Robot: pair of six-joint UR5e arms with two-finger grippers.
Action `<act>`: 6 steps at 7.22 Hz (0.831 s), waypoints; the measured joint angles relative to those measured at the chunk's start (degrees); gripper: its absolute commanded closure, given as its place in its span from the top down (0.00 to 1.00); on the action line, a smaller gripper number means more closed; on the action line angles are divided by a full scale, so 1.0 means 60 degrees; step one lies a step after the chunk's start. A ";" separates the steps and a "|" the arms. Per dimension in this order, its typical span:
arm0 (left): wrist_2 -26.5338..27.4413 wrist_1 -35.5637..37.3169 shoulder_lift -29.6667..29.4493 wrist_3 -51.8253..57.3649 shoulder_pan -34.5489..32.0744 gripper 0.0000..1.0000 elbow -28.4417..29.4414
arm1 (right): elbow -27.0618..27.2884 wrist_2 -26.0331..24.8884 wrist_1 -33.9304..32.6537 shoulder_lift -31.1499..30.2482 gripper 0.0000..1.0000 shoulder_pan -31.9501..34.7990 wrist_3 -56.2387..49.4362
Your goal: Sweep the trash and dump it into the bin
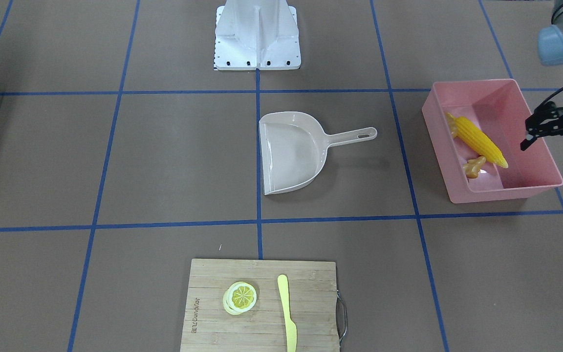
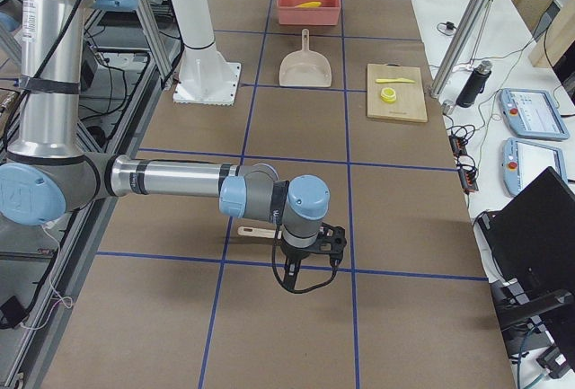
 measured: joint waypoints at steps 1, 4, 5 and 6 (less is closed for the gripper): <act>-0.0328 0.0406 0.0313 0.0033 -0.0516 0.99 0.0026 | 0.0008 0.0008 0.0000 0.0011 1.00 0.0000 0.0009; -0.0490 0.0691 0.1891 0.0361 -0.1799 0.98 0.0323 | -0.0003 0.0282 -0.0016 0.0214 1.00 -0.0013 0.0928; -0.0488 0.0837 0.2370 0.0872 -0.2000 0.98 0.0320 | -0.0089 0.0439 -0.0004 0.0493 1.00 -0.0065 0.1420; -0.0478 0.1049 0.2763 0.1303 -0.2113 0.98 0.0248 | -0.0265 0.0495 0.0053 0.0758 1.00 -0.0134 0.1650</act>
